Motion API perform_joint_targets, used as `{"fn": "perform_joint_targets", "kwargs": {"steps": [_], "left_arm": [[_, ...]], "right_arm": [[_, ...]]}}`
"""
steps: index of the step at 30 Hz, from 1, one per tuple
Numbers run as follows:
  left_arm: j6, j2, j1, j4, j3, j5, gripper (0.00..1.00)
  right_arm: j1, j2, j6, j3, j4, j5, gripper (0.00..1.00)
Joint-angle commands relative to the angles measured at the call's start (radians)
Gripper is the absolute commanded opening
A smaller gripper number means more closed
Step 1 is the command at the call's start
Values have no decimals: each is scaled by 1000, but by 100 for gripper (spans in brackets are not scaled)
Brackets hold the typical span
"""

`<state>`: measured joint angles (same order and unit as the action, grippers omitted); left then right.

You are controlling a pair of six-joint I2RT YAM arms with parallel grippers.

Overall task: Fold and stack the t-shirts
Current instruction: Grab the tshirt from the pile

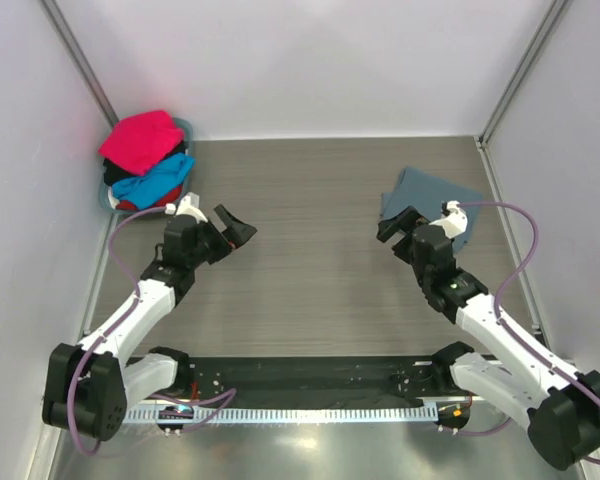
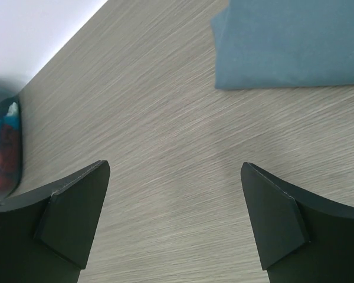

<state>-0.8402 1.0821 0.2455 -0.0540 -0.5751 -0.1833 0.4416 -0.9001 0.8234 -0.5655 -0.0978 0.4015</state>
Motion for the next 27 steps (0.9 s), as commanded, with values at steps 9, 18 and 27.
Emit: {"fn": "perform_joint_targets", "kwargs": {"steps": [9,18,27], "left_arm": [[7,-4,-47,12,-28,24,100],[-91,152,-150,128,-184,160,95],[-82,446,-371,329,-598,252,84]], "right_arm": [[-1,153,40,39,67,76,100],[0,-54,-25,-95,-14,-90,100],[0,-118,-89,-99,56,-291,100]]}}
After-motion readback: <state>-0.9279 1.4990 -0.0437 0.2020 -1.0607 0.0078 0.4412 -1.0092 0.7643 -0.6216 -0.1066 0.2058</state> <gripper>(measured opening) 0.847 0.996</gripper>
